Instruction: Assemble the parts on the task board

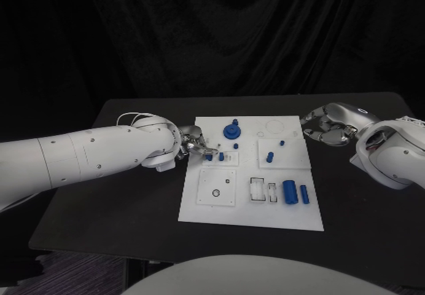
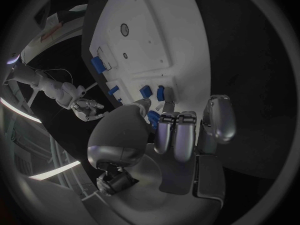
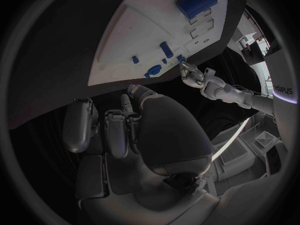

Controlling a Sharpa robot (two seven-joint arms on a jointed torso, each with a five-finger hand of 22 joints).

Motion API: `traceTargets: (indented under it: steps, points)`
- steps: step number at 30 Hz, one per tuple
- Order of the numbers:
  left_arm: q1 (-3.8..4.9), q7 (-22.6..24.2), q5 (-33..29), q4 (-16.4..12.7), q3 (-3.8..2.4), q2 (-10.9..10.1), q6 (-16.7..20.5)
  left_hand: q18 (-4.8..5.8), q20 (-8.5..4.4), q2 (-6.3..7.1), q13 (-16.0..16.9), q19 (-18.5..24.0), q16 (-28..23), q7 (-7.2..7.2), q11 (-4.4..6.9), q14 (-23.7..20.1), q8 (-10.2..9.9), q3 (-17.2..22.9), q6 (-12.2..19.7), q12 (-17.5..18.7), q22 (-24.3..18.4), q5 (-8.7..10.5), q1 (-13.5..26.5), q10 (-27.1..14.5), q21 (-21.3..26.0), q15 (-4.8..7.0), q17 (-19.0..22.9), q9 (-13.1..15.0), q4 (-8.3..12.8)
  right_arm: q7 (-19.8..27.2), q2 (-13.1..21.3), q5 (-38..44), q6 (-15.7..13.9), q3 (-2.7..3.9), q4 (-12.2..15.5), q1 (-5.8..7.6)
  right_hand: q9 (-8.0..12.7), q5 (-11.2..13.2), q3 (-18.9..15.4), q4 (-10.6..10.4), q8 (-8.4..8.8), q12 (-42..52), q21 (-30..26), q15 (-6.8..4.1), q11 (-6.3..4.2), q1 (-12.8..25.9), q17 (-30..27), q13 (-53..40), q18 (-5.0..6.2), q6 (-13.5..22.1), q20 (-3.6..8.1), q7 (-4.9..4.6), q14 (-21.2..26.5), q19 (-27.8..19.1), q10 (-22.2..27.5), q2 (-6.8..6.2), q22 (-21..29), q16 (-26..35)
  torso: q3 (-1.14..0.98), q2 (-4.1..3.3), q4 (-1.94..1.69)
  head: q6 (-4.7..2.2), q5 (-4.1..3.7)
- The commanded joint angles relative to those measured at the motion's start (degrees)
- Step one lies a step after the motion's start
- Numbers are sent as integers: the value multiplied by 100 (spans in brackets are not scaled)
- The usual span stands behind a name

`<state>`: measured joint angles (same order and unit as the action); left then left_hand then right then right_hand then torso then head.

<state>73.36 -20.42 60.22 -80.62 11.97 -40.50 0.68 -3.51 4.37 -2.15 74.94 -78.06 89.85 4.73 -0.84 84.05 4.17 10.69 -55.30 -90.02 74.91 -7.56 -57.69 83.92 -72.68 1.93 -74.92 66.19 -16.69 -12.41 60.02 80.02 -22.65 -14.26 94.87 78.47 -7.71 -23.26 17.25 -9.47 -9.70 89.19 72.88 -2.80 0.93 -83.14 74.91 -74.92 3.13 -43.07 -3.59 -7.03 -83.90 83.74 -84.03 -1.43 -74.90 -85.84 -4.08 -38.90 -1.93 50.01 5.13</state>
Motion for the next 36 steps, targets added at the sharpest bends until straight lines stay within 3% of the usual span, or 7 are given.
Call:
traceTargets:
  steps: [1,18,20,30,36]
  points:
    - [-48,3,-26,43,18,23,16,-104,54,-109,1506,-8,15,40,-39,595,-23,-245,-14,2,819,216,312,608,41,-48,-1508,-95,-6,-91,2,13,47,4,7,-12,5,-35,19,0,29,-25,-39,9,25,46,1141,-1374,71,-38,10,-4,-492,-36,-451,8,-996,26,-2,0,2,-1,1]
    - [-113,34,-26,122,18,49,47,-104,52,-370,1506,-30,15,12,-21,595,145,-657,-108,2,864,361,679,608,57,-39,-1508,-55,-12,-104,8,13,97,4,12,-12,5,-35,19,0,29,-25,-39,9,25,46,1141,-1374,71,-38,10,-4,-492,-36,-451,8,-996,26,4,-1,-12,-1,8]
    - [-115,69,-26,122,18,49,62,-103,42,-485,1506,-39,15,-5,-7,595,259,-771,-107,2,879,345,787,608,60,-27,-1508,74,-15,-105,9,13,101,4,12,-12,9,-33,27,-3,31,-24,-45,10,27,60,1139,-1374,72,-42,10,-6,-492,-38,-451,9,-995,29,2,-1,-13,-1,9]
    - [-122,327,-26,118,18,45,237,-89,1,-749,1506,-98,15,-69,45,595,662,-1036,-73,2,925,138,752,608,25,16,-1508,562,-9,-104,1,13,112,4,4,-12,9,-33,27,-3,31,-24,-45,10,27,60,1139,-1374,72,-42,10,-6,-492,-38,-451,9,-995,29,1,-1,-4,-1,17]
    - [-124,412,-26,121,18,46,306,-78,-20,-824,1506,-138,15,-104,76,595,802,-1095,-113,2,942,57,675,608,-16,41,-1508,693,-9,-102,2,12,111,4,0,-12,9,-33,27,-3,31,-24,-45,10,27,60,1139,-1374,72,-42,10,-6,-492,-38,-451,9,-995,29,2,1,-4,-1,19]
